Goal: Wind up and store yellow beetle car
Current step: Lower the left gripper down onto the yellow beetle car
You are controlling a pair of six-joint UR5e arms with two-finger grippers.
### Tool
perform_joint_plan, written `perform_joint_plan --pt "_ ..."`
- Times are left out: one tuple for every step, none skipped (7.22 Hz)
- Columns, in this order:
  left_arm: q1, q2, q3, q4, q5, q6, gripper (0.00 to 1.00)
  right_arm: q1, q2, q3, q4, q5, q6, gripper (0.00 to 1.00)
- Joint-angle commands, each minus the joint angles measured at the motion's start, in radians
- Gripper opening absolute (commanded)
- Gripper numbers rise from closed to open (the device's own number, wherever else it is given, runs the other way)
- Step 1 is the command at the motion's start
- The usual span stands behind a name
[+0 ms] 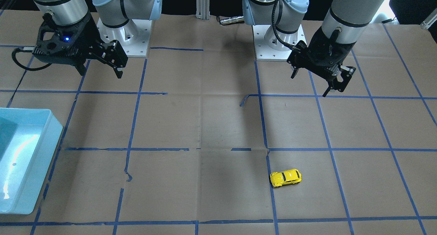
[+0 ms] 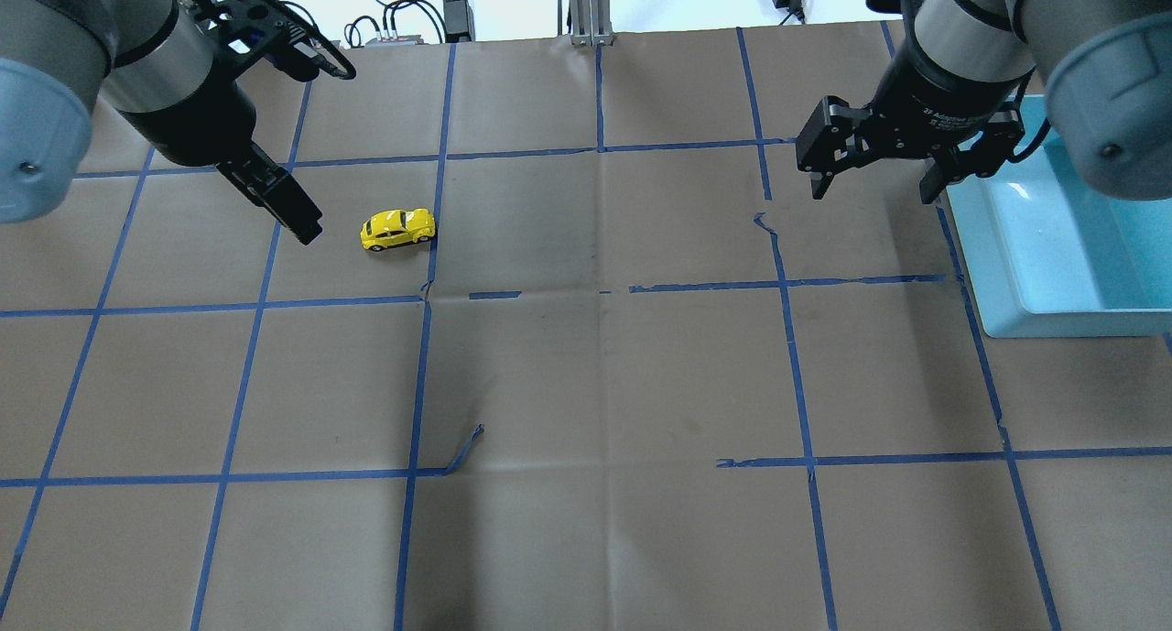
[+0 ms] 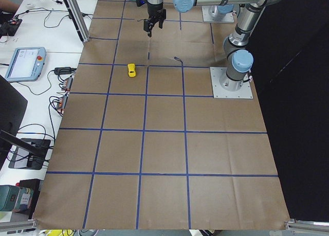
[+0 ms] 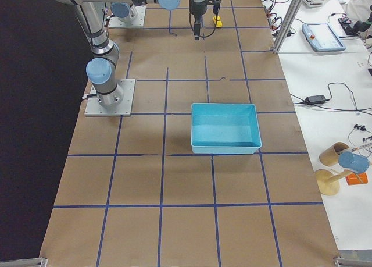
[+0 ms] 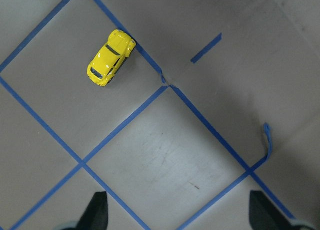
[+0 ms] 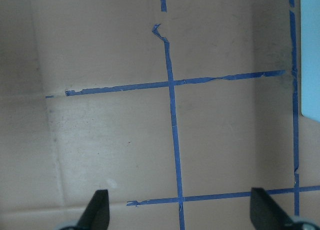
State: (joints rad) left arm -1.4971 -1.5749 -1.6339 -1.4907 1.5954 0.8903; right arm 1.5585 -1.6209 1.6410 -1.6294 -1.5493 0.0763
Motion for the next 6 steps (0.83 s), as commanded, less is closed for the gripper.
perform_joint_plan --pt "0.001 -0.116 0.0 0.088 0.0 0.366 0.98 0.0 0.003 0.0 -0.003 0.0 -0.001 1.0" --pt "0.001 -0.178 0.003 0.136 0.001 0.484 0.98 0.0 -0.002 -0.001 -0.004 0.002 0.0 1.0" --pt "0.001 -0.232 0.0 0.221 0.0 0.562 0.98 0.0 -0.002 -0.004 -0.007 0.002 0.0 1.0" --pt "0.003 -0.299 0.002 0.312 0.0 0.617 0.98 0.0 0.004 -0.006 -0.007 0.003 -0.001 1.0" --pt "0.003 -0.37 0.005 0.39 0.0 0.636 0.98 0.0 -0.002 -0.003 -0.009 0.003 -0.001 1.0" --pt "0.006 -0.436 0.032 0.432 -0.002 0.657 0.97 0.0 -0.002 -0.004 -0.009 0.003 -0.001 1.0"
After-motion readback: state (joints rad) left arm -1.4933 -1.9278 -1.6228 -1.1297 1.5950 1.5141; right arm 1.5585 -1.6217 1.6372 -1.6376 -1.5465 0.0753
